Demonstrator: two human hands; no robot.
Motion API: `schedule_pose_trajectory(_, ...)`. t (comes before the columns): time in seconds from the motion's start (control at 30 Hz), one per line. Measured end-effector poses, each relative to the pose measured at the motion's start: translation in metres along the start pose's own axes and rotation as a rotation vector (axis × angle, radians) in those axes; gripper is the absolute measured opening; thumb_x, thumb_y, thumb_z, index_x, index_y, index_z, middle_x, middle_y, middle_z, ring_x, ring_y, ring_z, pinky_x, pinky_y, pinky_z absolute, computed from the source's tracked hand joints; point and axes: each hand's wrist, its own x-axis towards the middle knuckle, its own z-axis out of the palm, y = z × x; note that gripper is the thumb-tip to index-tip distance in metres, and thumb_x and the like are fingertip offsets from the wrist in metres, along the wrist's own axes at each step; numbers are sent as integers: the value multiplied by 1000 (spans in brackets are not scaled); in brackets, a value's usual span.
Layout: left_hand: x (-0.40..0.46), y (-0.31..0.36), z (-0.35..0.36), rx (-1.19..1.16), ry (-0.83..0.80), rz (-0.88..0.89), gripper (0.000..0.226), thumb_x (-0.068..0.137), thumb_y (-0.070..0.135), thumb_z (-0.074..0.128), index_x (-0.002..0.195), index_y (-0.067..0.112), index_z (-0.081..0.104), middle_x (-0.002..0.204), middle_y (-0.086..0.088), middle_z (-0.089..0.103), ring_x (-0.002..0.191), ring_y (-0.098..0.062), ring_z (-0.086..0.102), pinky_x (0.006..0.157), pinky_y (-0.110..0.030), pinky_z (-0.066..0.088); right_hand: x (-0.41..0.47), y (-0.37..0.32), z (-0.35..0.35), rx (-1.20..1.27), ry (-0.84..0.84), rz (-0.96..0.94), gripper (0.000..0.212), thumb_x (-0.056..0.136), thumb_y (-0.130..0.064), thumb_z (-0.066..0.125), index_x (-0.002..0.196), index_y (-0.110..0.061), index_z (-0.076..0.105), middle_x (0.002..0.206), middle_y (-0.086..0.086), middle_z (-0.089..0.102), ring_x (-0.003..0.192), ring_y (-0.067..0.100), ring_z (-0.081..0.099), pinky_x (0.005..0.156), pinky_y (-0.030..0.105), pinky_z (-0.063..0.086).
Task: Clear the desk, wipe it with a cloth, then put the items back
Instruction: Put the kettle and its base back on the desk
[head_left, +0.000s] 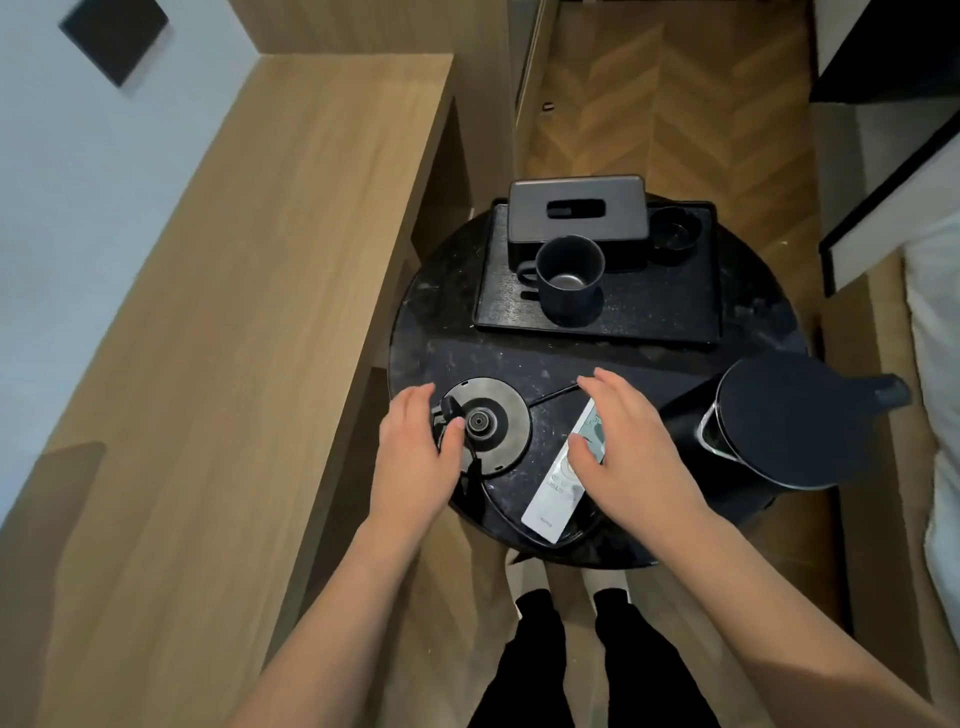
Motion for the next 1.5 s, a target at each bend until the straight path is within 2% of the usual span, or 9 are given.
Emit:
schedule_pose_trajectory(0.2,6,6,5,-37,16,-81,58,98,37,61,148,14,41,151,-3,38,140,-21,35,114,-35,31,37,11,-1,-90,-162,65,65,98,-30,52,156,-17,25,164,6,17,150,24,13,123,37,11)
schedule_pose_trajectory(0.43,17,-6,25,-10,-163,-266,97,83,57,73,157,21,22,160,-4,18,147,-30,17,120,-44,25,47,5,1,-168,-228,3,66,98,-33,50,156,-19,22,164,5,14,151,24,9,124,39,7)
schedule_pose_trajectory(0.63,42,-7,65,106,-205,-326,119,72,70,75,157,11,17,159,-15,26,146,-35,24,119,-42,21,49,2,-2,-282,-236,-15,70,96,-35,50,156,-20,18,164,7,11,151,26,8,124,42,1)
schedule_pose_trajectory(0.77,44,-13,78,117,-112,-384,115,68,67,80,151,7,28,150,-15,38,138,-37,34,113,-45,31,50,-5,-17,-445,-273,-110,75,94,-40,52,156,-23,14,165,8,7,150,28,9,123,47,0)
schedule_pose_trajectory(0.93,47,-13,77,70,-47,-408,97,69,61,82,138,7,42,138,-15,46,131,-38,41,108,-46,36,53,-7,-56,-645,-293,-176,80,95,-45,49,157,-23,4,165,9,2,150,31,9,122,52,0)
schedule_pose_trajectory(1.1,32,-3,69,-214,-9,-401,91,75,41,84,140,8,29,137,-10,43,128,-29,47,106,-39,43,46,3,-73,-670,-311,-172,81,95,-48,47,157,-23,2,165,10,1,150,32,9,122,53,0)
schedule_pose_trajectory(1.2,25,7,57,-318,0,-398,77,76,41,82,127,24,27,134,-6,43,118,-23,52,103,-39,48,39,10,-85,-627,-294,-158,84,93,-52,48,157,-23,2,165,9,4,150,31,10,122,55,0)
schedule_pose_trajectory(1.37,17,27,41,-458,-75,-442,69,84,30,80,129,22,28,121,1,54,102,-7,58,85,-28,51,29,26,-113,-583,-259,-90,104,81,-75,48,156,-27,-5,165,4,2,151,31,6,118,63,-1)
schedule_pose_trajectory(1.5,13,35,40,-406,-55,-431,76,81,34,82,134,20,28,125,-2,53,112,-19,59,93,-35,52,22,48,-125,-598,-295,-90,117,73,-86,47,155,-29,-13,166,2,-5,152,31,1,116,68,-2)
